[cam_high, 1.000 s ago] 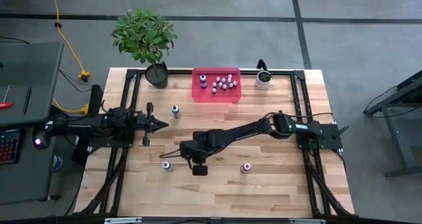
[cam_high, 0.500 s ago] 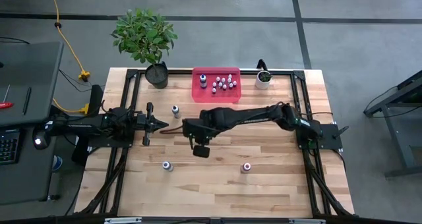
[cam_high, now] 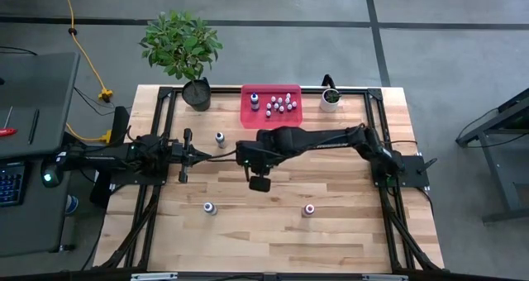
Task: Pick & Place food coloring
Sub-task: Put the small green food coloring bottle into the red bin
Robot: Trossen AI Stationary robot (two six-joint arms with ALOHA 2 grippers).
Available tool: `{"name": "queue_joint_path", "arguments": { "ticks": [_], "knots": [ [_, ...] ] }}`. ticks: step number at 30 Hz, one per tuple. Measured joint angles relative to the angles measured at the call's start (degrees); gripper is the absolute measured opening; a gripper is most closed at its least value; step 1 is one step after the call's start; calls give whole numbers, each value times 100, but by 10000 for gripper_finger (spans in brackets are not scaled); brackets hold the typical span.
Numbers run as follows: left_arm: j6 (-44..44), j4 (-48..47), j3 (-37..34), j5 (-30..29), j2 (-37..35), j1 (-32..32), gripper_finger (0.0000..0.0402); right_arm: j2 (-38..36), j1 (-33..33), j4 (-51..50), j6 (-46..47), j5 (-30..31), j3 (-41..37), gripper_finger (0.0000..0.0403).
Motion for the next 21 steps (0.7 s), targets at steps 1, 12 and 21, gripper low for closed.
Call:
{"name": "queue_joint_path", "arguments": {
  "ticks": [1, 12, 21],
  "knots": [
    [0, 0, 0, 0, 2, 0, 0, -27, -12, -30, 17, 15, 0, 46],
    [0, -2, 0, 2, 0, 2, 0, -535, -234, -895, -118, 282, 0, 46],
    [-2, -2, 2, 2, 0, 2, 0, -1039, -234, -1632, 41, 622, 0, 46]
  ]
}}
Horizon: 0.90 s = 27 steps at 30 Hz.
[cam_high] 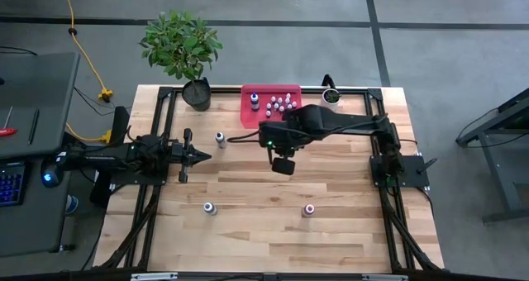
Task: Pick & Place food coloring
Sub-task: Put the small green food coloring bottle into the red bin
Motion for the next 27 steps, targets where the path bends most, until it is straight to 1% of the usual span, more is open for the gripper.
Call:
{"name": "queue_joint_path", "arguments": {
  "ticks": [5, 7, 10, 15, 17, 19, 23, 27],
  "knots": [
    [2, 2, -2, -1, 0, -2, 0, -109, -1, -138, 137, -15, -36, 46],
    [2, 0, -2, -2, 1, -2, 0, -237, -3, 16, 151, -127, -292, 46],
    [1, 1, -1, -2, 1, -2, 0, -586, -85, 645, 316, -261, -1107, 46],
    [2, 0, 0, 0, 0, 0, 0, -1339, -310, 1991, 669, -471, -2762, 46],
    [1, 1, -2, -1, 0, -2, 0, -1551, -435, 2376, 834, -461, -3252, 46],
    [2, 2, -1, -1, 0, -2, 0, -1661, -575, 2727, 996, -468, -3583, 46],
    [2, 1, 0, -2, 0, -1, 0, -1664, -941, 3134, 1293, -460, -3807, 46],
    [2, 0, -2, -2, 0, 0, 0, -1462, -1337, 3269, 1393, -270, -3641, 46]
  ]
}}
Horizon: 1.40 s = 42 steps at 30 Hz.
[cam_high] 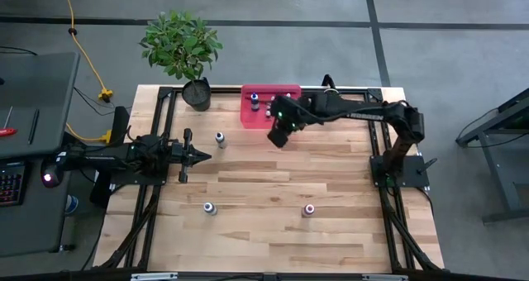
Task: Pick & Place food coloring
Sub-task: Put the small green food coloring bottle into the red bin
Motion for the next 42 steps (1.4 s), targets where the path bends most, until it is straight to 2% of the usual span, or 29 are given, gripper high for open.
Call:
{"name": "queue_joint_path", "arguments": {
  "ticks": [7, 17, 22, 27, 34, 37, 42],
  "knots": [
    [0, 0, 0, 0, 1, -2, 0, 560, -642, 173, -18, 399, 358, 46],
    [-2, 2, 2, 0, 2, -2, 0, 1348, -1297, 326, 125, 488, 378, 46],
    [0, 2, 2, 0, 2, 0, 0, 1407, -1436, 463, 150, 541, 284, 46],
    [-2, 2, 2, 0, 0, -1, 0, 1419, -1529, 859, 127, 286, 123, 46],
    [-1, 0, 1, 0, 0, -2, 0, 1417, -1676, 1188, 122, 381, 39, 46],
    [-2, 2, 2, 0, 2, 0, 0, 1417, -1708, 1090, 112, 586, 39, 46],
    [-2, 1, 1, 0, 0, -1, 0, 1417, -1790, 1067, 109, 572, -3, 46]
  ]
}}
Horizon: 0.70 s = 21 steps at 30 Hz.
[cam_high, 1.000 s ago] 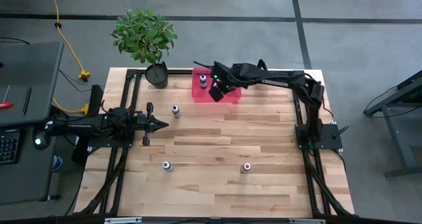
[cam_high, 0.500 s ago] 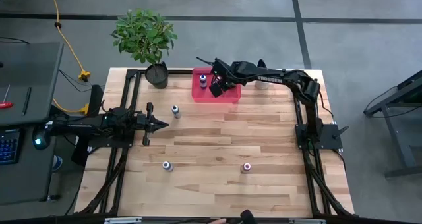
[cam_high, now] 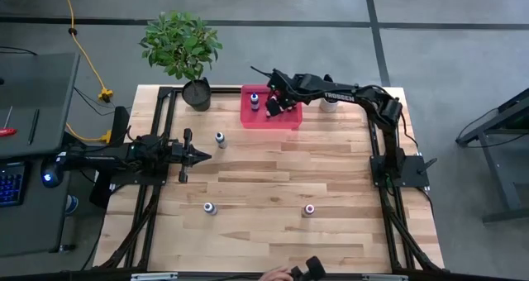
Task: Pick & Place food coloring
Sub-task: Put the small green food coloring bottle into the red bin
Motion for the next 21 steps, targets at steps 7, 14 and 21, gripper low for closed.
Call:
{"name": "queue_joint_path", "arguments": {
  "ticks": [7, 14, 21],
  "knots": [
    [2, -2, -1, 0, 1, 1, 0, -9, -108, 501, 35, -177, -375, 46],
    [-1, 1, 0, 0, 0, 0, 0, -2, -181, 934, 39, -288, -679, 46],
    [-1, -1, 0, 0, 0, 0, 0, -4, -230, 988, -2, -221, -710, 46]
  ]
}}
